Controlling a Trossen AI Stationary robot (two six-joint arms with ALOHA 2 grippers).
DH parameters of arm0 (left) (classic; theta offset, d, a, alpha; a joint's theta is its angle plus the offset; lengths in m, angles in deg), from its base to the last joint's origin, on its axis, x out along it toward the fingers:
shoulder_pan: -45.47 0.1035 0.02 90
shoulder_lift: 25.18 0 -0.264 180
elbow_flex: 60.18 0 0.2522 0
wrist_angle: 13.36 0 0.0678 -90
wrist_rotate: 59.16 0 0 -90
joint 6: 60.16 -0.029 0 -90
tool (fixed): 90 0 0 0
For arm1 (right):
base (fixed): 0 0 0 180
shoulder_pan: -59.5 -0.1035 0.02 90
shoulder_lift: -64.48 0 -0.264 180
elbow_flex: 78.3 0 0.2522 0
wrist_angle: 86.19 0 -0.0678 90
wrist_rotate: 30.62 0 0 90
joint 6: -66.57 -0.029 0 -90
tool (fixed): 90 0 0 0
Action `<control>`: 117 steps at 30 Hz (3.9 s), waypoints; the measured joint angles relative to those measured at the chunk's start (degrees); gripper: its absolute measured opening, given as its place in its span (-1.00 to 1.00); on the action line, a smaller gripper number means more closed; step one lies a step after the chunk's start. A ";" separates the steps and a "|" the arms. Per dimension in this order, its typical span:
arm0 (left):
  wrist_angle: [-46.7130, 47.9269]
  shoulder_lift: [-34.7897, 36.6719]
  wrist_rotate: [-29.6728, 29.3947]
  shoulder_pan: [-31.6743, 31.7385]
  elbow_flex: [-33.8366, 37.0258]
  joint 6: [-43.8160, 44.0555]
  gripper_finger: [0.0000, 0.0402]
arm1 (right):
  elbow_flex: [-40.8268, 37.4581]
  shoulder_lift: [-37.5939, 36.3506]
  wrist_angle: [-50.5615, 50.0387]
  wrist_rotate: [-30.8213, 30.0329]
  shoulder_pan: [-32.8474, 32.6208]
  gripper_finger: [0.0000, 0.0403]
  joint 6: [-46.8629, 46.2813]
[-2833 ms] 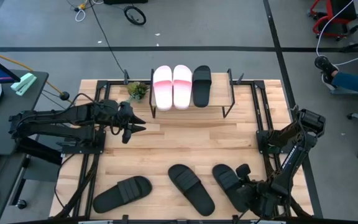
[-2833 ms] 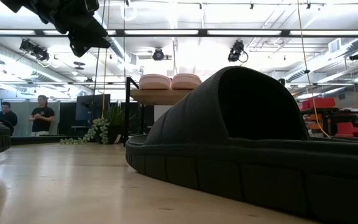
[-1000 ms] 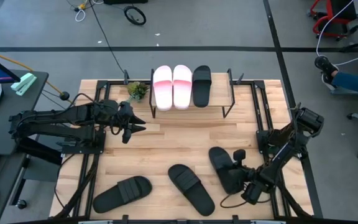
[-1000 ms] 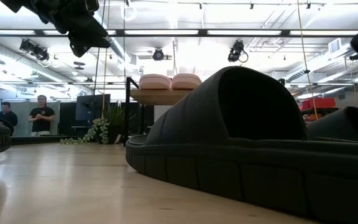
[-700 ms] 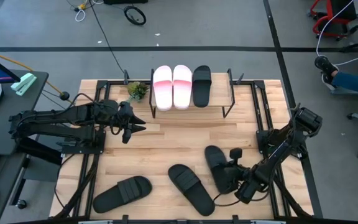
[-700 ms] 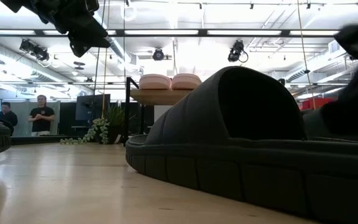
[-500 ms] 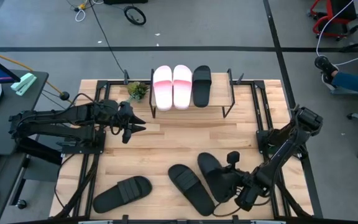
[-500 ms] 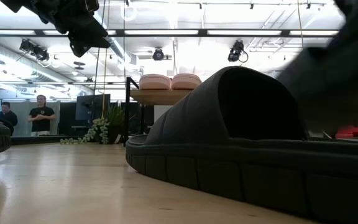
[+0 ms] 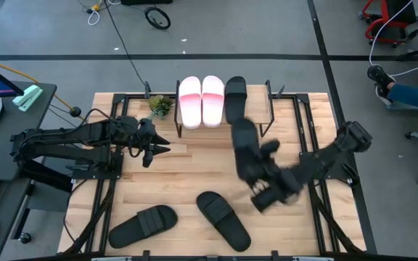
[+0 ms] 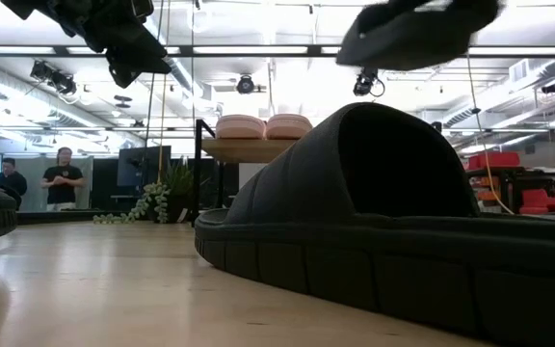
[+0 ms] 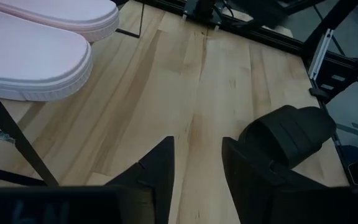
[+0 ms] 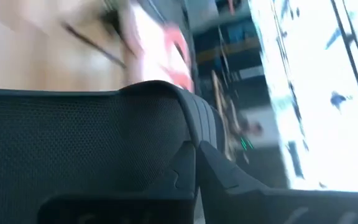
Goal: Pick and place slides into the shelf
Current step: Put the right black slide on the shelf
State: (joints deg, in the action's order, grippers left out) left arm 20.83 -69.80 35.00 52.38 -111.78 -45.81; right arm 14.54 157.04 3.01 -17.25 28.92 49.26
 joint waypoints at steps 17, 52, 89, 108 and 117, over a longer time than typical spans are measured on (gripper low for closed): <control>0.81 0.00 0.00 0.01 0.00 -4.86 -0.27 | 0.88 -11.89 9.36 14.93 36.10 -0.99 37.53; 1.95 -0.02 0.00 -0.01 0.00 -3.64 -0.30 | -13.24 -17.98 43.45 22.52 50.02 -0.99 74.60; 1.97 -0.02 0.02 0.02 0.00 -3.80 -0.24 | -13.13 -10.08 44.22 30.88 53.23 -0.99 94.36; 2.14 -0.02 0.00 0.00 0.00 -3.63 -0.30 | -13.13 -10.27 45.39 40.98 54.59 -0.71 81.51; 2.14 -0.02 0.00 0.01 0.00 -3.45 -0.24 | -13.15 -14.78 45.17 37.97 53.89 -0.67 79.29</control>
State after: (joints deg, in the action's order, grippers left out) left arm 22.97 -69.82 35.00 52.38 -111.78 -49.27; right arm 1.39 142.26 48.18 20.72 82.81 128.55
